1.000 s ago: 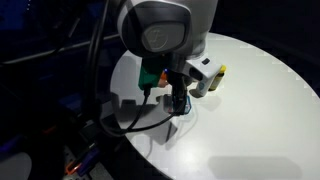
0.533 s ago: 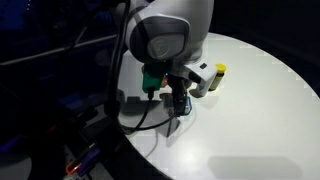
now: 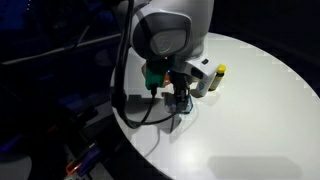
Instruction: Put the blue container in the plastic bag
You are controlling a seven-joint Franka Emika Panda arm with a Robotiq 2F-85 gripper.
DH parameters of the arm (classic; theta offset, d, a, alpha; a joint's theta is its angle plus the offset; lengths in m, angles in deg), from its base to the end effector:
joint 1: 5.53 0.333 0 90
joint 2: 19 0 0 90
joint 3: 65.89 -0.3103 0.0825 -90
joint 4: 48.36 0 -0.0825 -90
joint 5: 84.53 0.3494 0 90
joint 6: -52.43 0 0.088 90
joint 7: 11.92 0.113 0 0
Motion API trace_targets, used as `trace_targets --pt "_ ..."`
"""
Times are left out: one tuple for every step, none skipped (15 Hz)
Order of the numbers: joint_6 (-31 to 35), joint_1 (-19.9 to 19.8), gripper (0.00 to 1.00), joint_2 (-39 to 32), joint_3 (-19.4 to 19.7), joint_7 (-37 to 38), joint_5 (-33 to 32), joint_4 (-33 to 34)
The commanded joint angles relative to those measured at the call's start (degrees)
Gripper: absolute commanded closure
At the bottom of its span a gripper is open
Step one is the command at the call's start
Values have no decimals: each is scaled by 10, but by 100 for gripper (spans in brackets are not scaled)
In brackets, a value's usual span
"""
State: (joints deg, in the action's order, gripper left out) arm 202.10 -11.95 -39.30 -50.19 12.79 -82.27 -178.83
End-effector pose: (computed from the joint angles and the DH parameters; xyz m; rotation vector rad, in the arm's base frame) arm 0.4760 -0.1965 0.2229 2.8035 -1.2444 -0.0048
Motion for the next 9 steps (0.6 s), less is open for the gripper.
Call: trace_targets --pt "-7 15 61 30 14 20 -19 -2" --pt "-9 18 61 40 17 23 -24 -4" --pt "-10 22 61 49 19 28 -29 -6" --pt "-14 26 61 61 20 35 -36 -7" --pt "-15 30 61 70 21 42 -46 -7" --pt "-19 33 61 81 19 49 -54 -7" --pt "-23 34 61 92 16 54 -59 -7" --pt "-28 38 61 105 13 59 -67 -7" --pt "-33 41 61 118 9 64 -73 -7"
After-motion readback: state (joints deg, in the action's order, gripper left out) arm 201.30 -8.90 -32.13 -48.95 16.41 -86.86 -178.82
